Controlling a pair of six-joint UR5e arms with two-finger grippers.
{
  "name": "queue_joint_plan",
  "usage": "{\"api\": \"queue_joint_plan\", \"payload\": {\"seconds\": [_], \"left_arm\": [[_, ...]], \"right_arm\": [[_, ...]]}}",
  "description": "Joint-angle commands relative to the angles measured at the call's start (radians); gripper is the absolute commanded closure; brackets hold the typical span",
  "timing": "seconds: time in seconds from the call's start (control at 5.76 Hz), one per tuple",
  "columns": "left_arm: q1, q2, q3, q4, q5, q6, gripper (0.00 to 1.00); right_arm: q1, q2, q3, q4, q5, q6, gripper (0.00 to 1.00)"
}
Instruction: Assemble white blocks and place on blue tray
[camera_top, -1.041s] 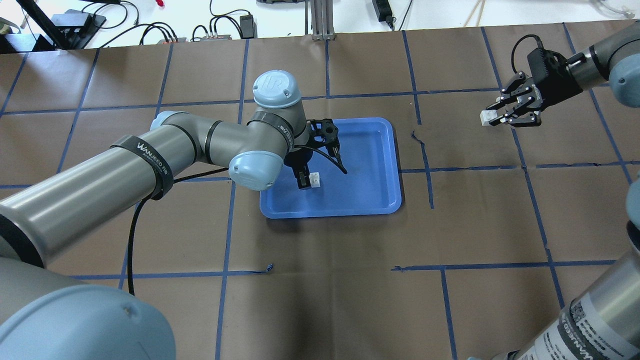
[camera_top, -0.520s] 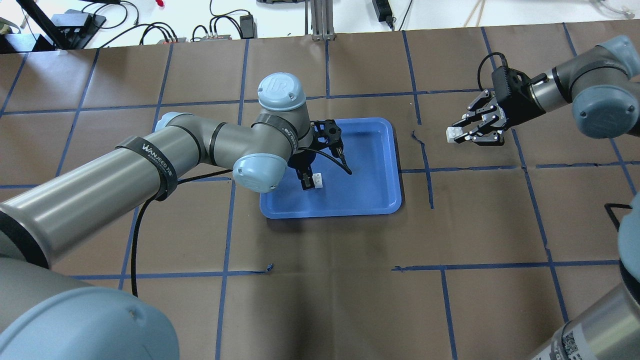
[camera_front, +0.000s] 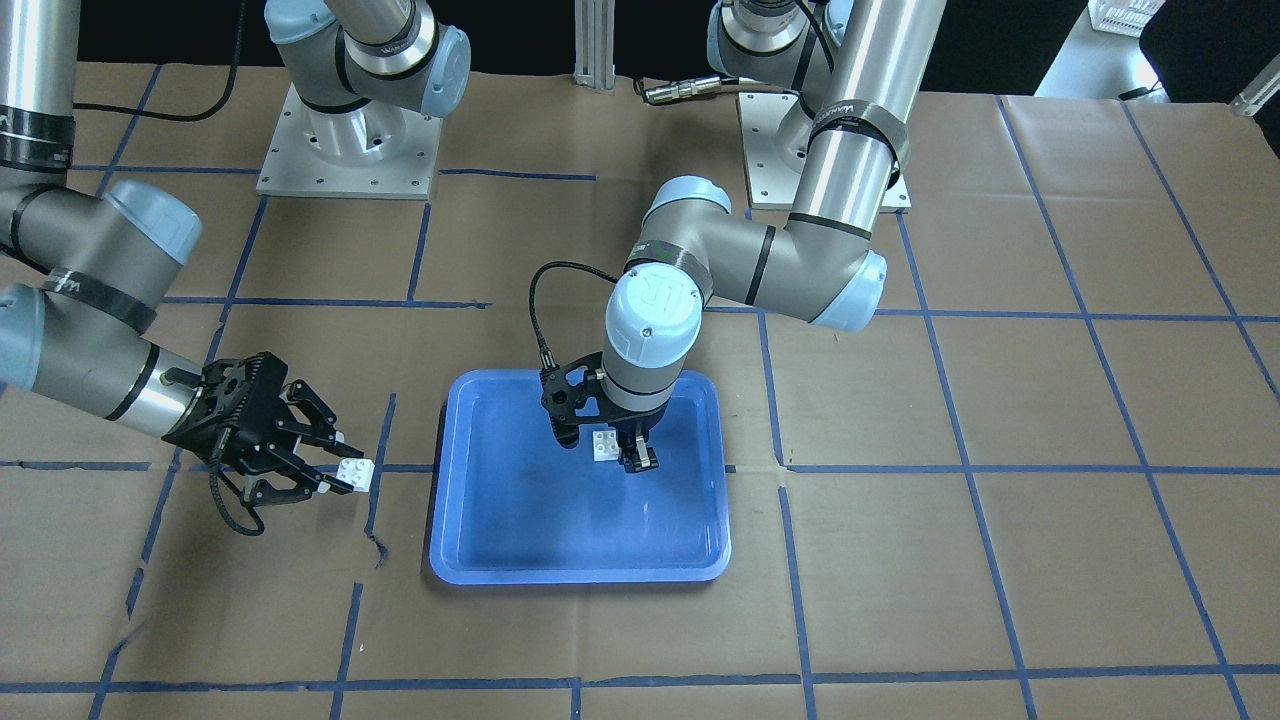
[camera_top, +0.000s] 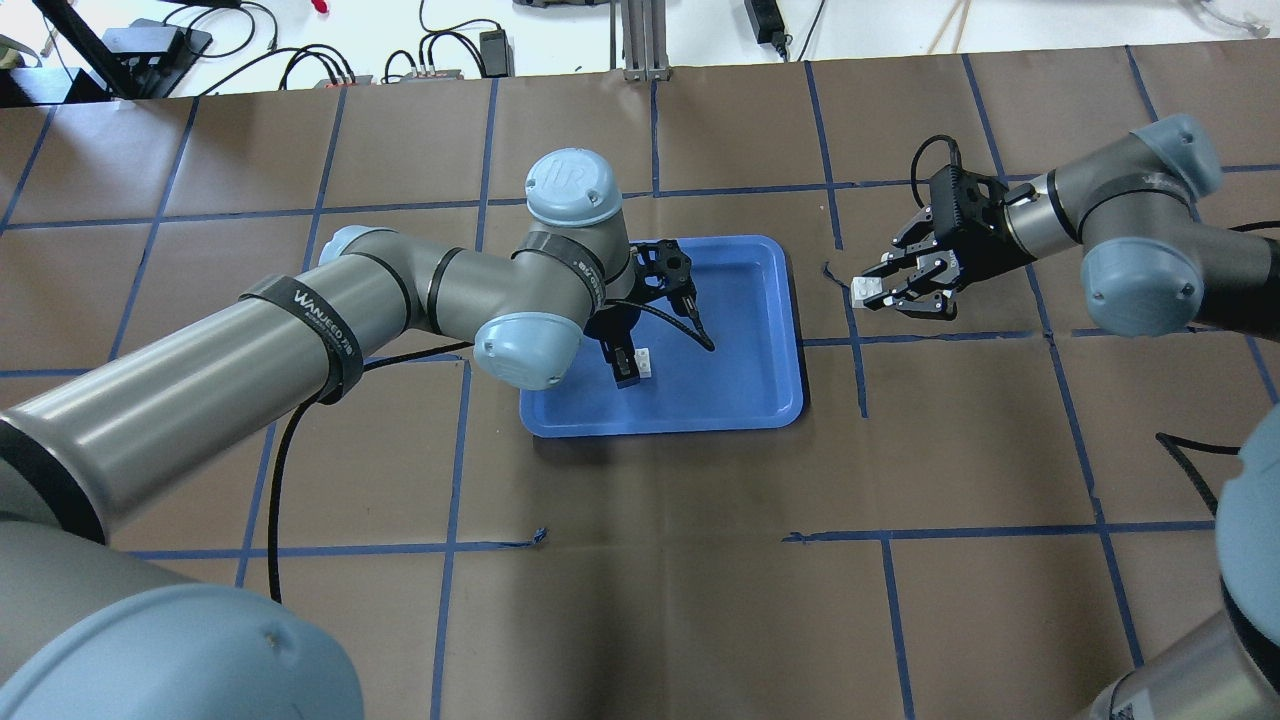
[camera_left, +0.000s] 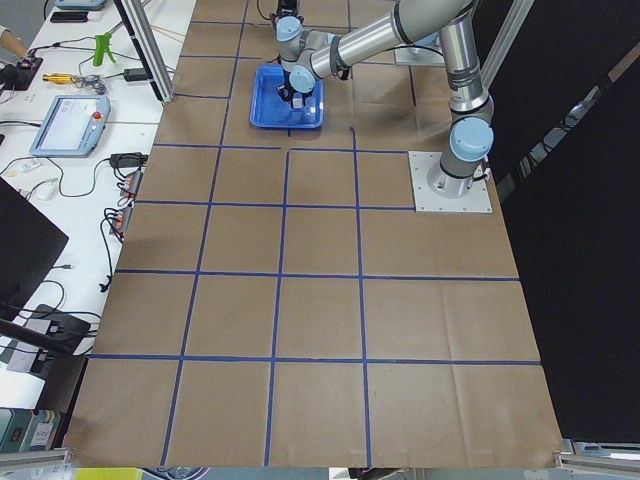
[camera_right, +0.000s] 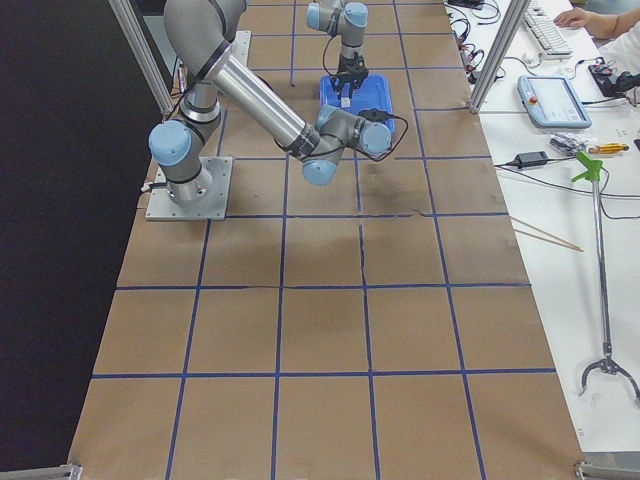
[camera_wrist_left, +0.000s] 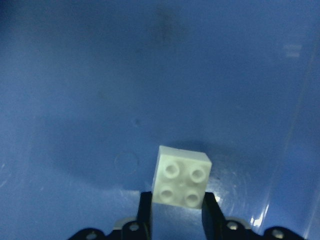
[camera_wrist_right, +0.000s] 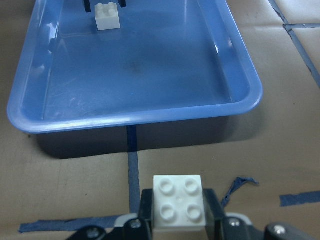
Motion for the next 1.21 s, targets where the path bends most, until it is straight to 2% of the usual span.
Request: {"api": "queue_joint_plan", "payload": {"seconds": [0.0,0.17,0.35,0.52,0.69,0.87,1.04], "left_arm": [[-0.003,0.025,0.003,-0.007,0.0,-0.008,0.25],[-0.003,0.08,0.012,-0.039,-0.002,-0.009,0.25],[0.007,0.155,0.033,-0.175,0.001,-0.01,0.25],[0.019,0.234,0.087,-0.377,0.004,-0.013,0.25],[0.019,0.287,0.14,-0.508,0.006,-0.016,0.24],[0.028,0.347,0.145,-0.542,0.006,-0.051,0.22],[0.066,0.41,0.136,-0.579,0.007,-0.066,0.19]], "right_arm": [[0.016,-0.001,0.029,-0.072,0.002,0.049,0.69],[0.037,-0.001,0.032,-0.077,0.015,0.061,0.69],[0.069,-0.001,0.042,-0.164,0.015,0.158,0.69],[0.123,0.0,0.059,-0.259,0.015,0.266,0.7],[0.198,0.009,0.074,-0.399,0.012,0.419,0.73],[0.261,0.012,0.076,-0.489,0.011,0.551,0.73],[0.305,0.011,0.076,-0.494,0.006,0.579,0.73]]}}
